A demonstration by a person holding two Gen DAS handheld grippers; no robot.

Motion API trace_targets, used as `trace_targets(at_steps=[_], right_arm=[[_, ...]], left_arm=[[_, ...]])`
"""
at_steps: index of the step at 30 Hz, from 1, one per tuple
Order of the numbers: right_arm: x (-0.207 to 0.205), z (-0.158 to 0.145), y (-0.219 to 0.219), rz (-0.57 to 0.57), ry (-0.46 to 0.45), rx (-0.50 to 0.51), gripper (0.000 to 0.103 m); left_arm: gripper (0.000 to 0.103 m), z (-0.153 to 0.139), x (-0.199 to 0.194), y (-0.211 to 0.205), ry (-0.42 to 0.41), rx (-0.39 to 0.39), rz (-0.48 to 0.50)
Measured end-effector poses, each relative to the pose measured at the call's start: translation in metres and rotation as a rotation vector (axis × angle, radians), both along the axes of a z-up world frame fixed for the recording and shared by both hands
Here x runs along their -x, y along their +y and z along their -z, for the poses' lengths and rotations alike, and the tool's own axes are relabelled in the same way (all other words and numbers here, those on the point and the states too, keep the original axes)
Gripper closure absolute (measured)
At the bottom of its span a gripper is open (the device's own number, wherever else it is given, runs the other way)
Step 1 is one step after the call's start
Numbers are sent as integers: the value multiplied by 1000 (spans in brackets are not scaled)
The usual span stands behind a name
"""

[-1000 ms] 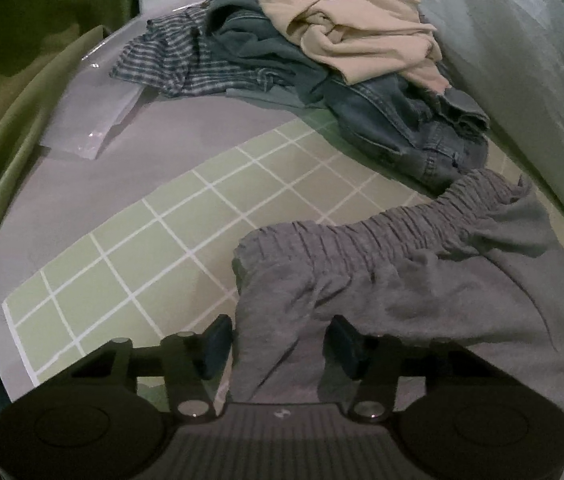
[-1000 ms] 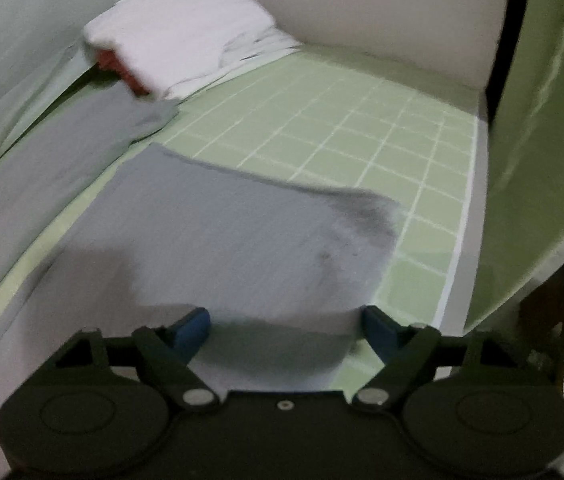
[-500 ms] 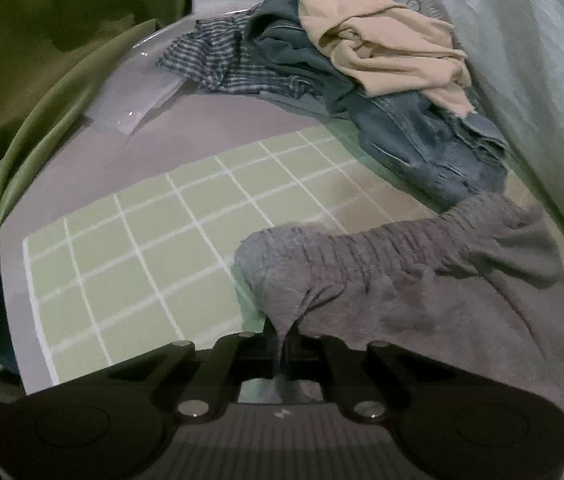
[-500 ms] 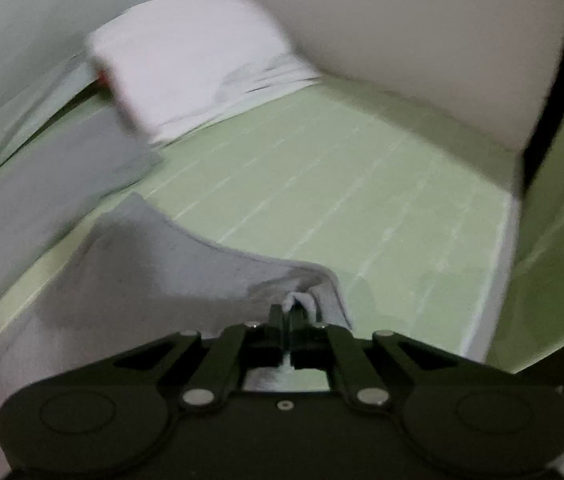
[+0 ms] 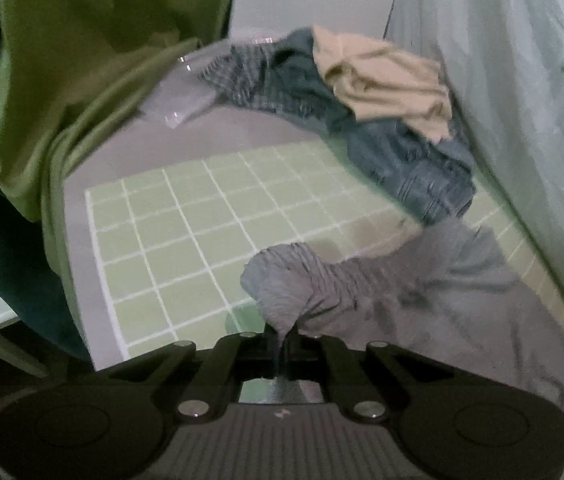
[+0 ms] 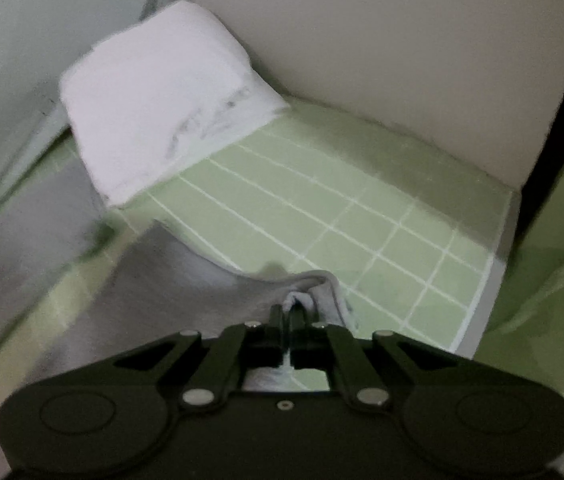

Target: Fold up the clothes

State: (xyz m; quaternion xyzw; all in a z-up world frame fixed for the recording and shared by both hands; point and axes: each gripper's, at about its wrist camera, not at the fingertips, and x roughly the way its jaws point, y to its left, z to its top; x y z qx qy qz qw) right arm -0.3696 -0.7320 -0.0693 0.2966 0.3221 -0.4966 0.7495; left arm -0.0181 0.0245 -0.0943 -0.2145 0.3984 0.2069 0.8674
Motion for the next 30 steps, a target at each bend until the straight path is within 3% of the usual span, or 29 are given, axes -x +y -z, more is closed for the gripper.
trace_targets(at_steps=[5,9,13,16,24,30], right_arm=[[0,-41,3,-4,-91,31,100],[-1,-72,7,25,-195,52,100],[-24,-60,-4,86,-234,36,100],[-44,-57,-12,112,-294,19,100],[-111,-45,-41,82,-272,55,100],[-194,-42,-61,52,-217,69,100]], left_arm=[[101,-44,22,9,-37,69,-75],[101,-58,25,1,-34,-26,-45],[101,-46,9,13,-47,108,-144],[101,-49,-7,14,-68,111,-155],[101,-43,-70,-2,-79,108,-157],[101,-36,-141,-24,-88,94,-127]])
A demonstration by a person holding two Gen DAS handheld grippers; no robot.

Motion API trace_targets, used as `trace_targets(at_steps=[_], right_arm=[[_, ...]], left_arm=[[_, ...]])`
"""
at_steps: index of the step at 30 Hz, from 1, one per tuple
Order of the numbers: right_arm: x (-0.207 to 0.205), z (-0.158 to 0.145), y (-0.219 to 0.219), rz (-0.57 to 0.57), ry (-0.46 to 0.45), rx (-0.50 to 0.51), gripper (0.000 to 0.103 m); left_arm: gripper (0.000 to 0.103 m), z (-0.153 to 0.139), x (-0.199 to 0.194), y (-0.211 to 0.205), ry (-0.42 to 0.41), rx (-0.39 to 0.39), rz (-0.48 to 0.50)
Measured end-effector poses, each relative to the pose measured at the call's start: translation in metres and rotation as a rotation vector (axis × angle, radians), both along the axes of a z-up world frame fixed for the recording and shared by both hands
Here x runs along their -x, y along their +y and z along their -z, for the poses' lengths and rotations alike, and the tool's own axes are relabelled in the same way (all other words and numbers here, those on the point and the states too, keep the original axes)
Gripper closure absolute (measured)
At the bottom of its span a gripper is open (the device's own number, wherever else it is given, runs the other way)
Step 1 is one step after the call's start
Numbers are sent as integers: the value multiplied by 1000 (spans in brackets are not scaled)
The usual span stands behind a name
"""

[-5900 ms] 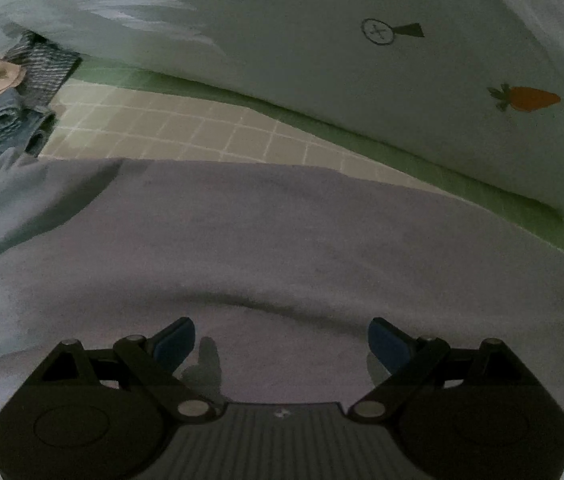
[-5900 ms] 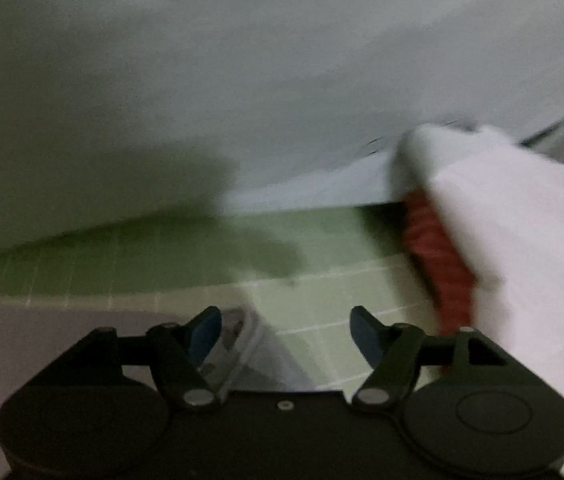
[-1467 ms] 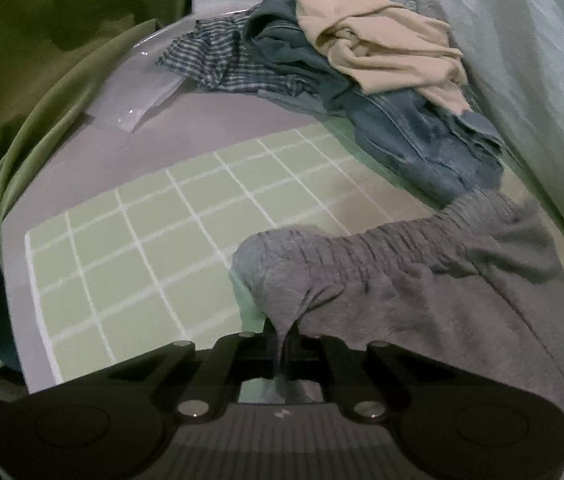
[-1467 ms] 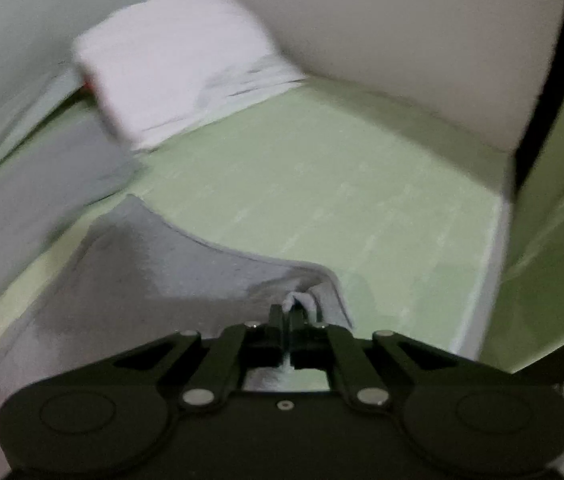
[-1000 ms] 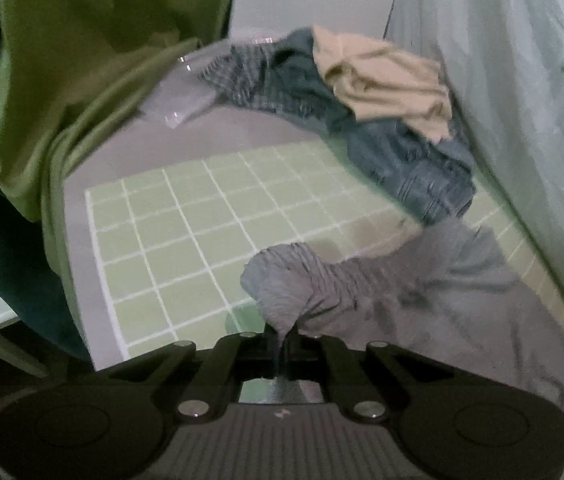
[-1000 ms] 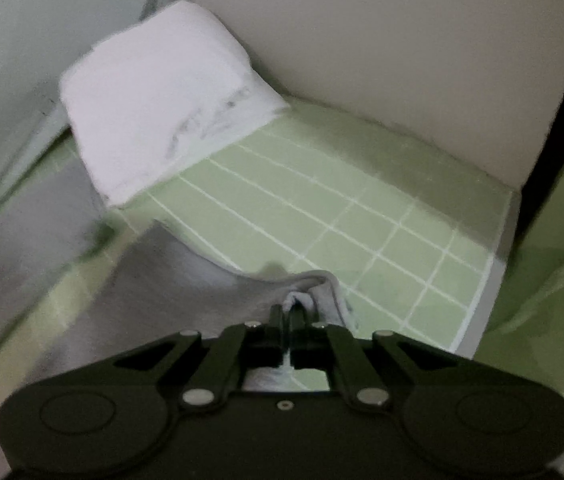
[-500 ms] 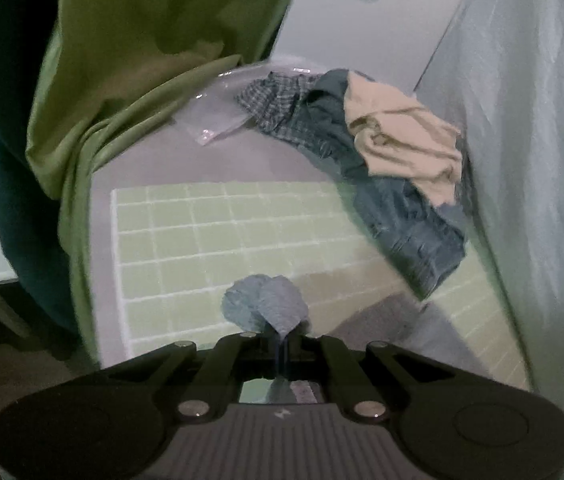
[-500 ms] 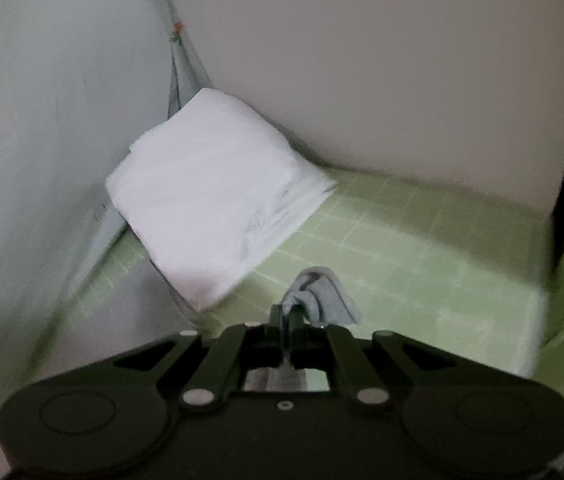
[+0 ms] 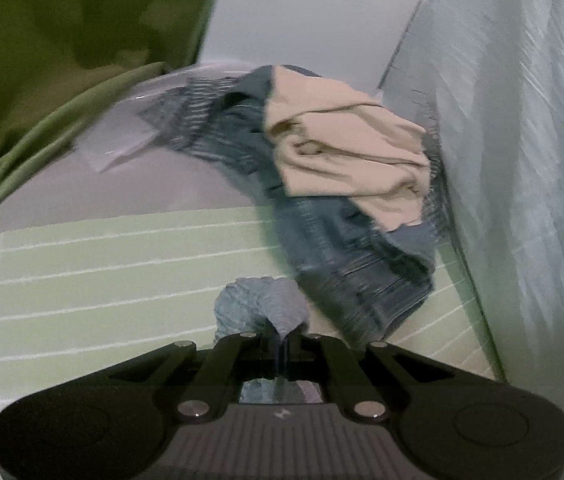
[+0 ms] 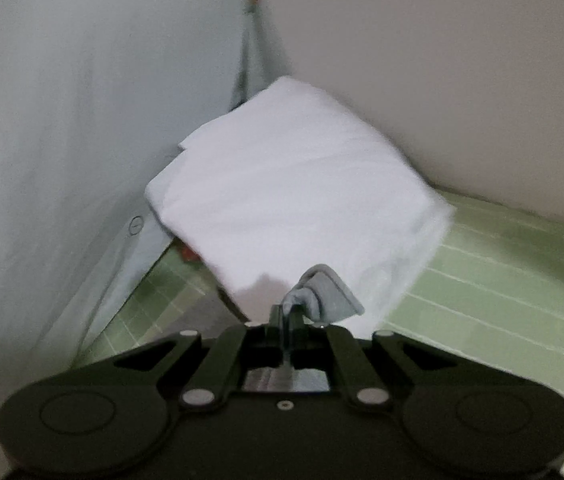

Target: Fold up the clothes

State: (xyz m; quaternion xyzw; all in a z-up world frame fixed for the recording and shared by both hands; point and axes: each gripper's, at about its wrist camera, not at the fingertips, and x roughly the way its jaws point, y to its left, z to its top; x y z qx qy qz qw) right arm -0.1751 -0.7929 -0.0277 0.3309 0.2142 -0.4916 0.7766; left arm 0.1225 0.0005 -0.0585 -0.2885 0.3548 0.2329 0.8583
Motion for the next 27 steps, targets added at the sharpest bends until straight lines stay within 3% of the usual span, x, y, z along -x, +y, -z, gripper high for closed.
trace_targets(at_steps=[6,9,16,22,24,26,27], right_arm=[[-62,6,-12,-11,49,28,100],[-86,21,-20,19,60,-14,100],[-147,55,-31,-53,213,-1,100],[-175,81,-60,-26,223,-73,100],[-179,84,-60,-65,223,-68,98],[-179,82,-52,-118,245,-46,72],[-177,79,-45,-136,259,-25,49]], left_arm=[[101,16,-56,-22,-1,-26,31],[101,31,-75,-33,23,-59,32],[101,52,-112,-42,47,-27,13],[100,57,-130,-48,41,-34,20],[93,60,-134,-50,40,-18,16],[67,55,-127,-56,39,-37,58],[56,52,-122,-60,32,-52,85]])
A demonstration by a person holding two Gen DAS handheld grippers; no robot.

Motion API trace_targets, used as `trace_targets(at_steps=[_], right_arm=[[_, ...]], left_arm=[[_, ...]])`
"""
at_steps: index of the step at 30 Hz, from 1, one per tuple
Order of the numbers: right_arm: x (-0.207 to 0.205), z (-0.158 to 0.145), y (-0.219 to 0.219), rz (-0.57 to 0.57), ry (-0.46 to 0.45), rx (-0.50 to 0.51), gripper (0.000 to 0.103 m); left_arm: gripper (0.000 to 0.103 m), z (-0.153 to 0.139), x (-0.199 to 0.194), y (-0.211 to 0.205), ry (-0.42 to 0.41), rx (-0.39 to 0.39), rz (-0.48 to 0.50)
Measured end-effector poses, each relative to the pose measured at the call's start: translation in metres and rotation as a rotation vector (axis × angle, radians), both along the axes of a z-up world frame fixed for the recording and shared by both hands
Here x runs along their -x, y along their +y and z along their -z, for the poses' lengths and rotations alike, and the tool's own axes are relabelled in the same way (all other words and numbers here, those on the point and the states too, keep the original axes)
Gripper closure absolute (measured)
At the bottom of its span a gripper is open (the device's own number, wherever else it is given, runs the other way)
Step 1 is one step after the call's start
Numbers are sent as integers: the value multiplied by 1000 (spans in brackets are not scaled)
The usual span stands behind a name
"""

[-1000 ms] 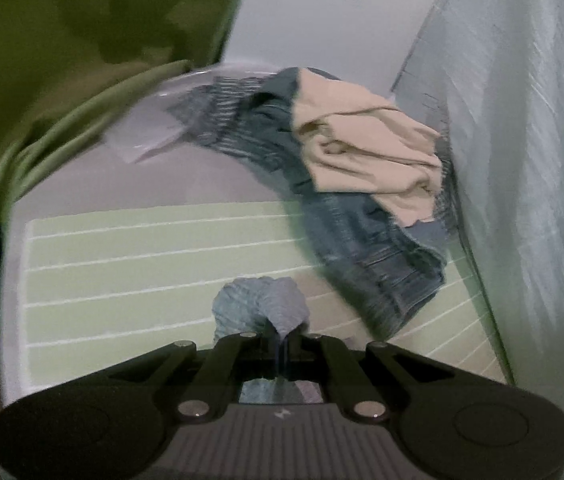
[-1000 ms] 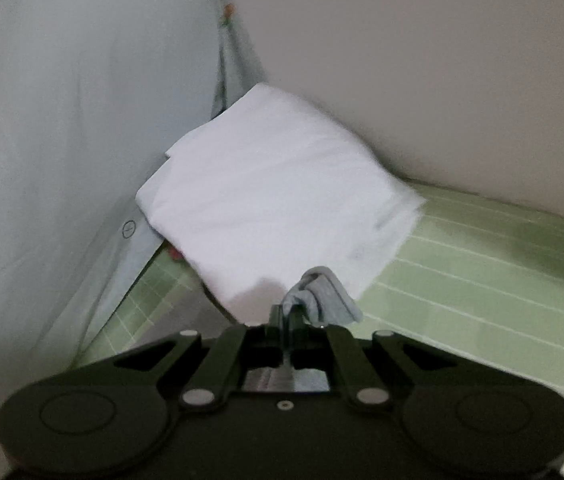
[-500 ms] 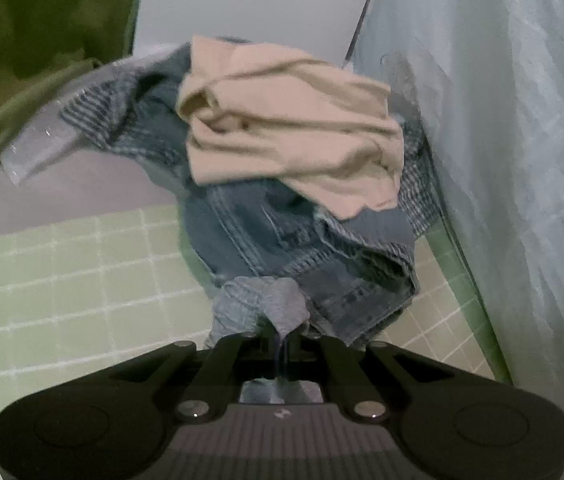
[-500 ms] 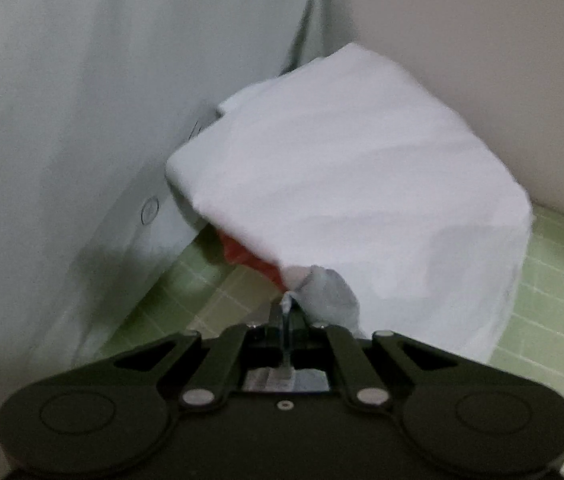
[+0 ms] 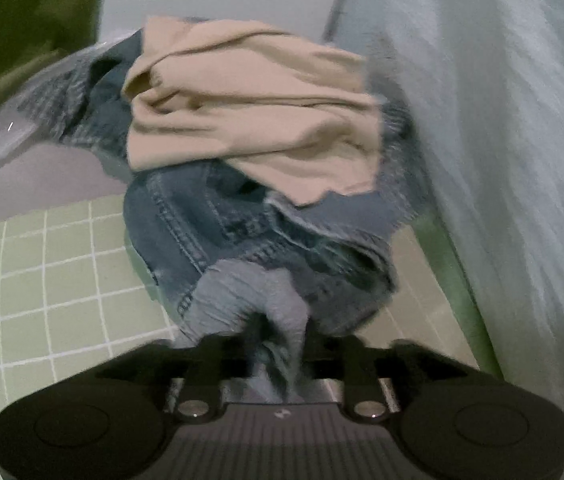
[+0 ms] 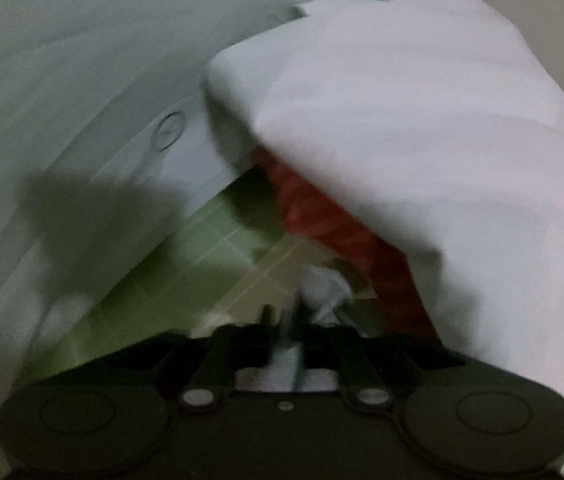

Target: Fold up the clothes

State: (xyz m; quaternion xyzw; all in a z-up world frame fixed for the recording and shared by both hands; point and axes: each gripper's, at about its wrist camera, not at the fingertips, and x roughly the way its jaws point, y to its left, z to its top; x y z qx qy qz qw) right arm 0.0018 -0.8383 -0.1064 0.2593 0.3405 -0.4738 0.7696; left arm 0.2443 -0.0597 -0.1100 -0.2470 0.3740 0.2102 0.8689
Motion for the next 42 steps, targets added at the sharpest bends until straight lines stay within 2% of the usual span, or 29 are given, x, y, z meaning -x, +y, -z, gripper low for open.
trace_targets(at_steps=[1,2,3,9,14,18,19,20,21,22,23,24,27,30,35,39,42], right_arm=[[9,-4,9,-11,-7,14,32],[19,-9,20,-19,-19,27,27],[30,-13,30,-27,-30,39,25],[99,-10,81,-22,-50,-27,20],[120,15,97,-7,19,-85,19],[119,24,94,41,33,-63,15],[118,25,93,42,33,-55,18],[114,24,91,33,31,-51,21],[112,23,90,18,37,-37,34],[111,21,92,-2,41,-18,63],[107,20,91,-30,35,-8,81],[107,20,91,-71,17,-13,97],[115,18,96,-114,40,-6,97],[139,17,100,-107,40,-18,97],[201,14,117,-86,44,-28,98],[256,17,140,-61,47,-47,98],[286,20,160,-82,85,-32,97]], left_arm=[[32,-4,9,-3,-13,-13,15],[18,-9,20,-6,-31,-31,20],[16,-14,32,-9,-48,-48,25],[14,-15,81,-15,-4,-60,48],[15,18,95,-28,109,29,120],[26,31,89,-47,139,3,188],[32,33,86,-52,144,-11,198],[44,34,83,-56,151,-27,208],[54,36,81,-59,163,-46,209],[85,37,78,-62,184,-72,220],[96,39,76,-64,202,-96,230],[96,39,77,-63,197,-99,235],[96,38,83,-56,183,-100,235],[97,31,98,-46,171,-91,215],[97,17,133,-14,158,-57,206],[97,8,171,5,162,-85,242],[96,6,196,12,186,-109,272]])
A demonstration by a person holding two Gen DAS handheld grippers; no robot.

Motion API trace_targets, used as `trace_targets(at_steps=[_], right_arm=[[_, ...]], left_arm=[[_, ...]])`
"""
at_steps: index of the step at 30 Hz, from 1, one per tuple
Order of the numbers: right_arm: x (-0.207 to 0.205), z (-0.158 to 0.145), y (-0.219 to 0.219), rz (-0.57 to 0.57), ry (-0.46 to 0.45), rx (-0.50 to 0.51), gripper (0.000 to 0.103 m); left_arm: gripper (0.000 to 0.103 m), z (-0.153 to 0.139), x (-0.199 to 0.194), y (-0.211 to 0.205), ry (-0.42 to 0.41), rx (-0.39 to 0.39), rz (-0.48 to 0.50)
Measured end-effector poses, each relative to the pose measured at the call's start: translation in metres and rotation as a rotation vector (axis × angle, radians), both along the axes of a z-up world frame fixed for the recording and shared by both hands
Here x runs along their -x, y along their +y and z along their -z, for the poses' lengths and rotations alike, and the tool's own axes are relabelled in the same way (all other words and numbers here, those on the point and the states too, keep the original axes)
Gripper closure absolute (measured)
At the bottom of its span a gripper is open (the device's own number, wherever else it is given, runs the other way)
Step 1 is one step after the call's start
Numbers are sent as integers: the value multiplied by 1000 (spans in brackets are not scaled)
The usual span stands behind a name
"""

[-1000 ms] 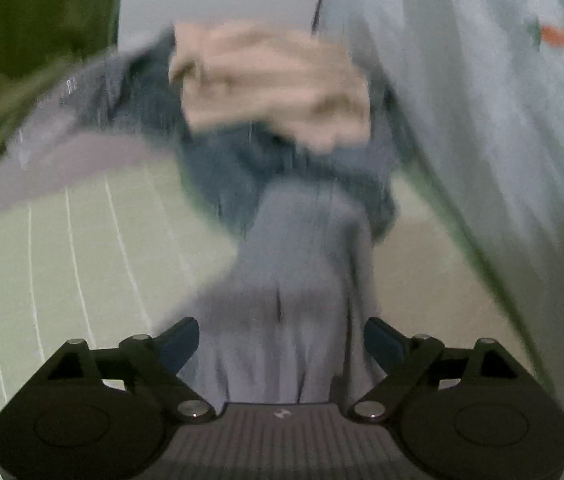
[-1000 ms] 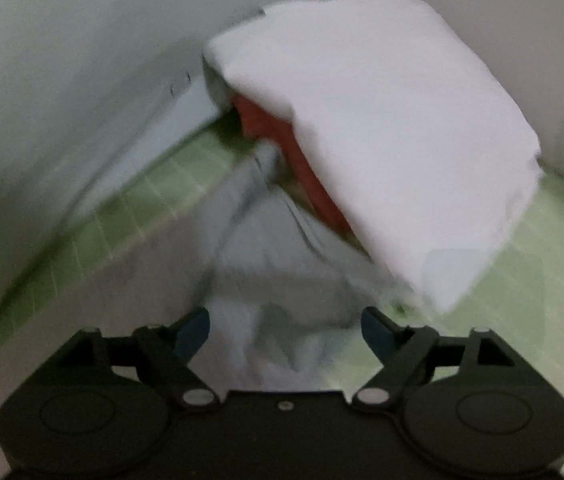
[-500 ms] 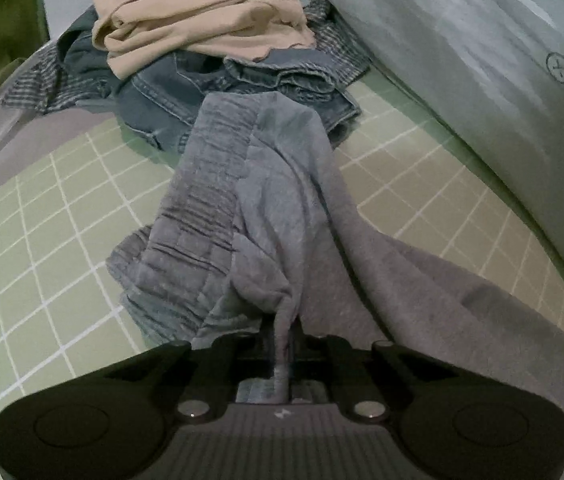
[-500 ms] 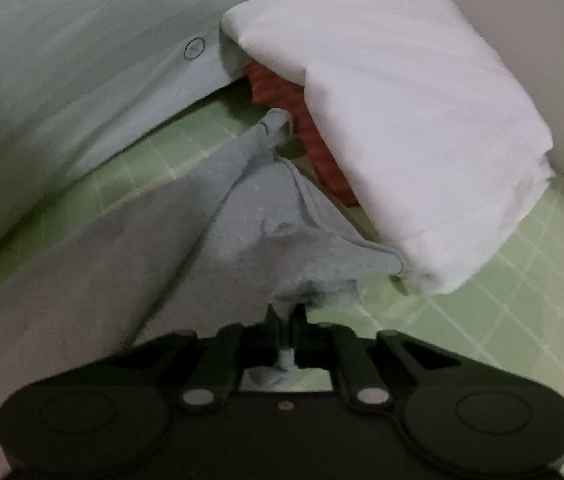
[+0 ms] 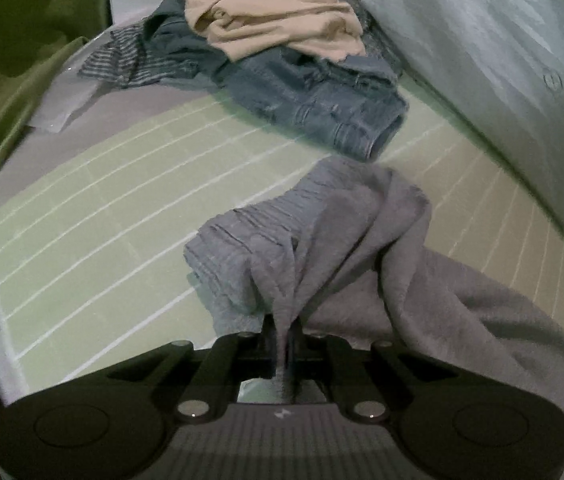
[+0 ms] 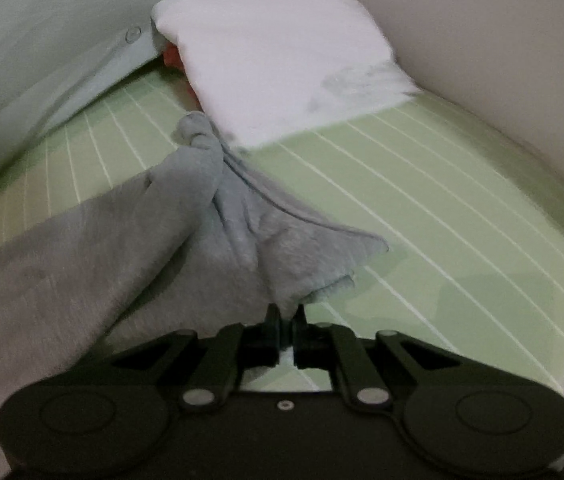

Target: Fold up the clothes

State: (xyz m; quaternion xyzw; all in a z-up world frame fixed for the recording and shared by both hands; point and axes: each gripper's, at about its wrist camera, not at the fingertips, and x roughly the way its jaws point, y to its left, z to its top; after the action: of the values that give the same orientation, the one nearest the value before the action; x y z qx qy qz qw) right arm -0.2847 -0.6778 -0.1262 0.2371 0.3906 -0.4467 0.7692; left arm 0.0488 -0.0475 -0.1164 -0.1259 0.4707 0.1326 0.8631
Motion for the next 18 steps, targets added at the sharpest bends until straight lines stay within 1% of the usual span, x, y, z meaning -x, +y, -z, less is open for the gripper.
trace_targets(at_steps=[1,2,4,5,6,7,8,9,10,11,12,13,14,16,18], right_arm=[[7,1,6,-17,14,10,97],[9,0,9,-24,19,14,97],[12,-3,14,-34,25,21,93],[14,-5,17,-39,28,25,91],[15,-10,18,-40,25,40,82],[12,-16,21,-43,24,72,65],[9,-24,25,-50,20,117,54],[6,-31,30,-59,15,165,32],[2,-39,34,-66,2,209,20],[-3,-46,39,-73,-12,251,19],[-8,-52,42,-82,-33,265,19],[-14,-55,43,-96,-63,247,19],[-20,-56,42,-112,-97,210,19],[-33,-47,39,-116,-145,113,19],[-45,-32,32,-83,-163,11,21]], left_arm=[[95,0,6,1,0,0,10],[92,-1,10,1,-1,5,23],[89,-6,16,-3,-8,5,44],[84,-10,19,-5,-15,1,52],[80,-16,20,-10,-33,-3,67],[73,-22,22,-15,-51,-6,83],[68,-27,23,-20,-69,-9,98],[66,-33,24,-25,-86,-12,115],[65,-35,24,-31,-102,-8,141],[65,-38,24,-38,-117,-4,168],[65,-39,23,-46,-130,11,200],[65,-37,22,-52,-128,26,222],[65,-34,19,-58,-125,41,242],[65,-21,10,-70,-87,69,254],[65,-9,3,-79,-50,102,254]])
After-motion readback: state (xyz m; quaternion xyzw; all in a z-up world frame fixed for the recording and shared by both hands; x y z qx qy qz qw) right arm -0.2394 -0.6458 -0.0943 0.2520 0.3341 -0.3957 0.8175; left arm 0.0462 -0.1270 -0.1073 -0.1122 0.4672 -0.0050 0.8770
